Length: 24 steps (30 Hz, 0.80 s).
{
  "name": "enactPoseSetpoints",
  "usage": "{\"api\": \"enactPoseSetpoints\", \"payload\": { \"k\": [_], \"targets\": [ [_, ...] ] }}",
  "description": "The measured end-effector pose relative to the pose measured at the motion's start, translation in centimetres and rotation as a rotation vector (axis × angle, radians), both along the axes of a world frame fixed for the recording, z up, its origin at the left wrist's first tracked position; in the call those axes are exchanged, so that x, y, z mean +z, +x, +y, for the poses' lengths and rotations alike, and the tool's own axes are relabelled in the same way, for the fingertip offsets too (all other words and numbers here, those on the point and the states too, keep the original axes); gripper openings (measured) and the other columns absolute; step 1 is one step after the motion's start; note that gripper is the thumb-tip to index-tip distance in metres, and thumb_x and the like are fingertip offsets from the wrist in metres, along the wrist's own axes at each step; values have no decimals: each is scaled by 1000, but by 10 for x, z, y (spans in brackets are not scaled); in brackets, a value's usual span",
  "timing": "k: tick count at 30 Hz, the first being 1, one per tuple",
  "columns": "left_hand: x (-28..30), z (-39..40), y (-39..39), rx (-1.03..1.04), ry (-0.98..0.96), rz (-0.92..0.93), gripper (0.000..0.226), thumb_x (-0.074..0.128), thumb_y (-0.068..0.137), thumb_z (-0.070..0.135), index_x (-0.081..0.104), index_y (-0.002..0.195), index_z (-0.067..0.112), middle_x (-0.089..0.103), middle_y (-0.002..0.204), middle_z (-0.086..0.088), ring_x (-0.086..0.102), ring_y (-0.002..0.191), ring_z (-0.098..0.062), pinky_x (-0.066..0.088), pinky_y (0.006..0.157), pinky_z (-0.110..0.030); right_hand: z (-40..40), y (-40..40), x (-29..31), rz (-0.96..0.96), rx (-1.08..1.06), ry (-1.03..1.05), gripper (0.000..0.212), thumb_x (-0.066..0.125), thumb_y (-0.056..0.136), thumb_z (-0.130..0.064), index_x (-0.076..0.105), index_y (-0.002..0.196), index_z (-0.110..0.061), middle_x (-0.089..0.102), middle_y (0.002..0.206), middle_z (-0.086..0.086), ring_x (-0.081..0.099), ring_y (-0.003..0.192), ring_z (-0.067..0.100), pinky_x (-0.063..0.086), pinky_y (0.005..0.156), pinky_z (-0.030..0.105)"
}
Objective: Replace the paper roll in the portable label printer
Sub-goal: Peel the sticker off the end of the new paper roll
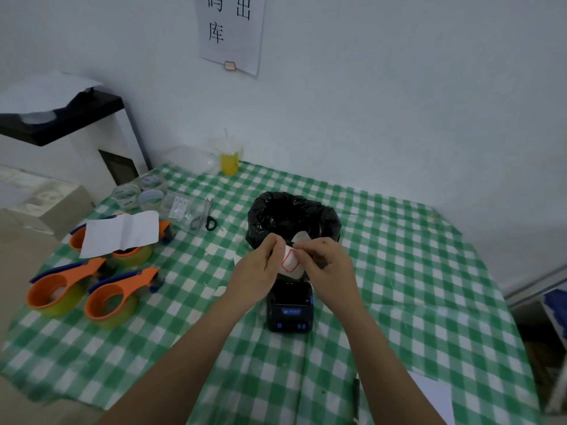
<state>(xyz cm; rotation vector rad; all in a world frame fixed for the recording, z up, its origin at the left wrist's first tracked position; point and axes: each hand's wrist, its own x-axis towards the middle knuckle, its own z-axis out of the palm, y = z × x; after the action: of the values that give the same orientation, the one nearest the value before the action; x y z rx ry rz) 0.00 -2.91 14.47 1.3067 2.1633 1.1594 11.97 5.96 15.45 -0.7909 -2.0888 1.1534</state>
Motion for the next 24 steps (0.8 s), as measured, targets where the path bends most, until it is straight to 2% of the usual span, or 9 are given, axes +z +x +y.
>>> {"api": "enactPoseSetpoints", "payload": {
  "k": [5,8,11,15,17,20,24],
  "targets": [
    [3,0,0,17,-14,181,33,27,97,42,50,94,18,41,53,6,40,46,-8,33,47,-27,2,4,6,-56,59,12,14,63,86,-10,72,94,-18,59,83,-20,60,79,4,55,74,26],
    [3,0,0,26,-3,243,46,17,90,55,48,91,21,40,53,4,39,45,-9,31,45,-24,3,4,6,-66,58,11,12,62,87,-12,69,92,-20,61,83,-18,62,79,7,56,73,29],
    [4,1,0,27,-14,280,51,11,84,59,47,89,23,39,52,5,39,44,-8,27,44,-21,6,4,6,-103,72,-32,11,60,88,-12,63,88,-23,61,81,-13,62,77,11,58,72,38],
    [5,4,1,21,-30,265,38,25,94,51,48,90,20,39,52,4,38,44,-9,28,44,-23,8,5,4,-110,92,-40,9,57,90,-12,57,89,-21,60,82,-9,60,76,14,57,71,38],
    [6,6,2,25,-35,234,31,29,97,41,49,92,18,39,52,4,37,44,-10,31,46,-26,5,5,3,-66,74,-37,10,56,90,-12,56,93,-21,59,84,-7,57,75,13,55,70,32],
    [8,9,3,26,-55,229,30,29,98,39,50,94,17,39,51,4,37,43,-9,31,46,-26,2,3,1,-45,47,-47,14,55,91,-13,59,96,-25,59,87,-14,56,79,5,50,71,17],
    [7,12,4,33,-88,241,32,27,97,41,48,94,17,40,51,4,37,43,-9,30,44,-24,3,3,-1,-62,25,-29,11,53,92,-13,59,89,-22,60,84,-9,56,76,7,48,67,16]
  ]
}}
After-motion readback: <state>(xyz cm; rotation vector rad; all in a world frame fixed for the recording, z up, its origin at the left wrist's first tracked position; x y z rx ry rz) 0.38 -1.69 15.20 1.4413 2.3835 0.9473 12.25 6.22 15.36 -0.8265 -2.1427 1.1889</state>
